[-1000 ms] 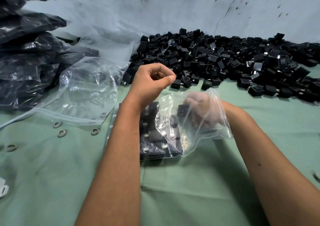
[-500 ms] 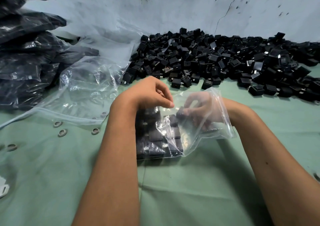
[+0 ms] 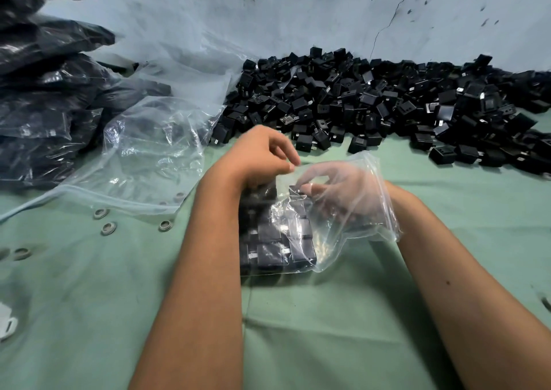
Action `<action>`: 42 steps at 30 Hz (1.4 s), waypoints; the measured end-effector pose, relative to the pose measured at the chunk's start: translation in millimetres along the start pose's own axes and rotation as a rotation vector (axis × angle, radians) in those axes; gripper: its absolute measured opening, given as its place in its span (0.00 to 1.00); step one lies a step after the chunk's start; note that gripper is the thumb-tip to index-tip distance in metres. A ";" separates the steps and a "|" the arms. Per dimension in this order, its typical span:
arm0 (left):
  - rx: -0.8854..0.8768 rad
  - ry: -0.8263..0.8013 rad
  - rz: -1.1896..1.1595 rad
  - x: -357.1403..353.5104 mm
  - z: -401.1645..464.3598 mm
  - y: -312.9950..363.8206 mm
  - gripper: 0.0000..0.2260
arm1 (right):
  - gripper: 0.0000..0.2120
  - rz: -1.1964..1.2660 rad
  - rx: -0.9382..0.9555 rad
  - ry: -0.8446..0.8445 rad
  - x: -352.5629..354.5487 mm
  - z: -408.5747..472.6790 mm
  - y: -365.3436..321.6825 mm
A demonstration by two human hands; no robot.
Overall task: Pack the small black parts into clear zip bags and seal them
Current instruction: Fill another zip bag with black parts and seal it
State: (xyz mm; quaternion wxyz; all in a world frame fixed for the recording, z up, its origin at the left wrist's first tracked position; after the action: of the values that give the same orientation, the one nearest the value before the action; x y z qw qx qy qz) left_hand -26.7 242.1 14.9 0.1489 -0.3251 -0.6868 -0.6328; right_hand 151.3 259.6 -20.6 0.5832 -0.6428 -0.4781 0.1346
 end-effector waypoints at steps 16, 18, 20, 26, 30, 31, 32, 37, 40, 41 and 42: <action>0.047 0.301 -0.068 8.8 1.0 -14.5 0.09 | 0.09 0.314 -0.001 -0.046 1.7 15.5 -2.7; 0.039 0.271 -0.061 4.6 2.5 -15.0 0.09 | 0.09 0.208 -0.004 -0.064 3.5 13.0 -3.9; 0.018 0.209 -0.035 -2.5 6.1 -12.7 0.08 | 0.06 -0.028 -0.028 -0.116 5.1 4.0 -3.3; -0.031 0.017 0.174 -45.0 32.6 6.9 0.11 | 0.12 -0.026 -0.118 -0.156 42.4 -37.9 14.7; 0.074 -0.045 0.434 -63.4 37.7 4.8 0.25 | 0.11 -0.083 -0.404 0.069 84.3 -63.3 40.3; 0.076 -0.038 0.453 -63.8 38.2 4.8 0.26 | 0.11 -0.134 -0.447 0.196 94.2 -65.8 44.8; 0.079 -0.034 0.462 -63.8 38.6 5.3 0.26 | 0.10 -0.160 -0.443 0.337 103.0 -65.9 47.7; 0.137 -0.031 0.644 -73.1 37.8 12.1 0.28 | 0.13 -0.370 -0.144 0.544 103.3 -36.3 30.7; 0.173 -0.021 0.725 -77.8 37.1 13.5 0.31 | 0.27 -0.696 -0.188 0.327 98.4 -9.6 21.2; 0.177 -0.015 0.726 -78.2 37.1 13.7 0.31 | 0.29 -0.740 -0.225 0.270 98.5 -3.6 21.8; 0.172 -0.004 0.711 -77.9 37.2 14.0 0.31 | 0.29 -0.746 -0.247 0.251 99.0 -0.4 24.0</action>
State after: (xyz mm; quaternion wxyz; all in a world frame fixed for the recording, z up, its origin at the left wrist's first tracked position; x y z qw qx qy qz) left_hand 47.9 257.8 -28.1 0.3851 -0.5309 -0.5820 -0.4807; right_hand 212.7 339.0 -3.4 0.5643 -0.5019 -0.6161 -0.2238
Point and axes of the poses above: each hand's wrist, its own z-axis towards the middle knuckle, its own x-axis out of the back of the hand, y = z × x, the point moved 3 cm from there along z, towards the middle knuckle, and after that the axes turned 15 degrees about -y, right-handed, at the moved point
